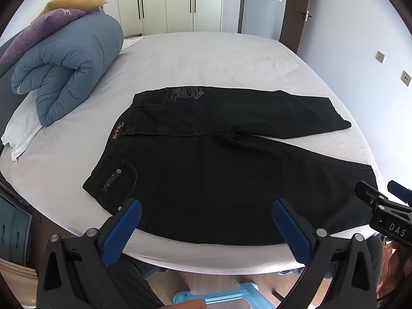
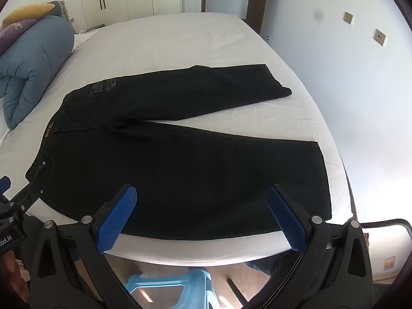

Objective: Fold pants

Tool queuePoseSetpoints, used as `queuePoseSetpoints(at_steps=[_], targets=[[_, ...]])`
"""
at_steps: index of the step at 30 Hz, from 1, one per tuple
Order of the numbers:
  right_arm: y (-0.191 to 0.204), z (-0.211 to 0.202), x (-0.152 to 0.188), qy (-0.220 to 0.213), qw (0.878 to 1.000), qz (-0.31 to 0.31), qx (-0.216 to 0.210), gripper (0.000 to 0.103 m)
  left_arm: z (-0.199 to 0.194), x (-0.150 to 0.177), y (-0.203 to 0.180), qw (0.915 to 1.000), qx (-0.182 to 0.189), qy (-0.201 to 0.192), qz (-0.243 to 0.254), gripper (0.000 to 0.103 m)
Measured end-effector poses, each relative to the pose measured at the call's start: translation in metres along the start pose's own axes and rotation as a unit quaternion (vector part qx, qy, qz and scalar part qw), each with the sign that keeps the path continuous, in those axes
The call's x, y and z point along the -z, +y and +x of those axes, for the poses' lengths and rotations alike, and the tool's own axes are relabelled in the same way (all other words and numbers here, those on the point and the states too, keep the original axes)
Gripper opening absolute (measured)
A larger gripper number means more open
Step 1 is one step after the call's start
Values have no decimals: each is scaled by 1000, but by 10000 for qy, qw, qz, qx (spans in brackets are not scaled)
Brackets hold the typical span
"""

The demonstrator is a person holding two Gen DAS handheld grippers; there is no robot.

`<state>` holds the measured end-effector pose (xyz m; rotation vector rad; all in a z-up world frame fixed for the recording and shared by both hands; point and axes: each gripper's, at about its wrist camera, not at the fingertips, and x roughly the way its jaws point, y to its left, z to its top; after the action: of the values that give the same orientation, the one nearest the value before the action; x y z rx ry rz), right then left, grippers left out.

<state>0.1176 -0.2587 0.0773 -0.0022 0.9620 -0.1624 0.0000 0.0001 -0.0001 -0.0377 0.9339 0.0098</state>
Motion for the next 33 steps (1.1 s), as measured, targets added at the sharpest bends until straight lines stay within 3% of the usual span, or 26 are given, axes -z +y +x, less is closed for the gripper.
queuePoseSetpoints(at_steps=[33], targets=[[-2, 0, 3, 44, 10000, 6, -22, 103, 1, 6, -5, 10000, -42, 2, 57, 103]])
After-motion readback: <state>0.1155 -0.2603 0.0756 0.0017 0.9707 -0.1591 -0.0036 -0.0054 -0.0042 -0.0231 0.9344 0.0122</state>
